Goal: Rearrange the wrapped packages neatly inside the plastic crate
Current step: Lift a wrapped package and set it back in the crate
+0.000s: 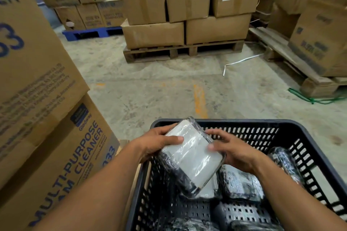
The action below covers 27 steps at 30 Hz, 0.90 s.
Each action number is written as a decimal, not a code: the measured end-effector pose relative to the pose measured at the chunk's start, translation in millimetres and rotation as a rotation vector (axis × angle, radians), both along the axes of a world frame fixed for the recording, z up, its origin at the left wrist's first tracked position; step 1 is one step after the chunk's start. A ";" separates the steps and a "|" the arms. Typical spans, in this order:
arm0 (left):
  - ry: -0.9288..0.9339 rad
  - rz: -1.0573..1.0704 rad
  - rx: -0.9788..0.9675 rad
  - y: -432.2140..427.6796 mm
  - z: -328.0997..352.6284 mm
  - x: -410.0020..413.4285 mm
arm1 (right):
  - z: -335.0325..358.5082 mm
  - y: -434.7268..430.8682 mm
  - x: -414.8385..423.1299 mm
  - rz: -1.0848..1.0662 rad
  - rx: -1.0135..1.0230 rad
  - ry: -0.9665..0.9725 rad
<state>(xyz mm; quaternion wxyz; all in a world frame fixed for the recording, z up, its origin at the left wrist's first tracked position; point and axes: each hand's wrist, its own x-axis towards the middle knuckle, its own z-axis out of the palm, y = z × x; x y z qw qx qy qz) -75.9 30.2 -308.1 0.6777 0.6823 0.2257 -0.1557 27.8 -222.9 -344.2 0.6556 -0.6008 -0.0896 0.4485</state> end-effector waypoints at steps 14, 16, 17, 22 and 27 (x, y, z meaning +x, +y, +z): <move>-0.125 -0.267 1.340 -1.6 -20.0 -7.0 | -69.2 -3.9 -44.2 -0.188 -0.279 -0.024; -0.112 -0.279 1.357 0.0 -24.5 -8.3 | -83.4 -1.2 -49.9 -0.216 -0.334 -0.012; -0.104 -0.280 1.355 0.2 -26.9 -7.5 | -91.2 1.7 -50.6 -0.217 -0.384 -0.013; -0.070 -0.281 1.358 -2.5 -34.1 -3.9 | -109.0 17.4 -46.6 -0.193 -0.609 -0.115; -0.094 -0.248 1.328 -3.0 -34.0 -1.9 | -115.6 27.2 -45.1 -0.186 -0.709 -0.160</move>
